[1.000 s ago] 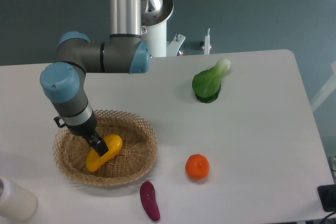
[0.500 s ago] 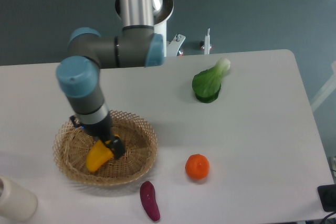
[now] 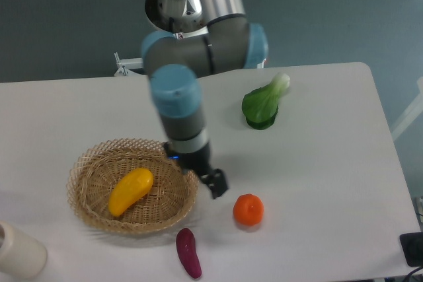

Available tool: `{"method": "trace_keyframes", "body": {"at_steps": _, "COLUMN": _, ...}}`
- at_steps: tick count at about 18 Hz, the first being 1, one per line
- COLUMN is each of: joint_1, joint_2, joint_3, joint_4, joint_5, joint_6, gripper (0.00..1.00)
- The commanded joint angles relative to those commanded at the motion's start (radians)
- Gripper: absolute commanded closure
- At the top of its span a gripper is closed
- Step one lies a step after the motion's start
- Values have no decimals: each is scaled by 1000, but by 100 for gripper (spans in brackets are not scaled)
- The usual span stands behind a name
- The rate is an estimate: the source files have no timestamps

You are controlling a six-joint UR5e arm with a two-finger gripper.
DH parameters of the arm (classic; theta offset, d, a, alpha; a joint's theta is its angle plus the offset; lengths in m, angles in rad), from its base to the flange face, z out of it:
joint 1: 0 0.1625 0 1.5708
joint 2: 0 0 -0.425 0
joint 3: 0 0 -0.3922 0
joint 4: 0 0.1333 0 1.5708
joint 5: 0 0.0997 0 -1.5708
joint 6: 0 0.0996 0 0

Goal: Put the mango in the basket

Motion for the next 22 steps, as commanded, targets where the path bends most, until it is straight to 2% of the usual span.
{"method": "trace_keyframes", "body": {"at_steps": 5, "joint_1": 78, "joint_2": 6, "joint_3": -12, "joint_4": -22, "joint_5": -2, "joint_6": 89, "gripper": 0}}
{"method": "trace_keyframes", "body": {"at_steps": 9, "joint_1": 155, "joint_2": 6, "joint_3": -28, "joint_4": -57, "joint_5": -2, "joint_6": 233, "gripper": 0}}
{"method": "trace_keyframes", "body": {"at_steps": 14, "joint_1": 200, "joint_2": 6, "joint_3": -31, "joint_4": -55, "joint_5": -32, "joint_6": 241, "gripper": 0}}
{"method": "trace_keyframes", "body": {"at_steps": 22, "joint_1": 223, "joint_2": 6, "joint_3": -32, "joint_4": -54, "joint_5": -38, "joint_6": 255, "gripper": 0}}
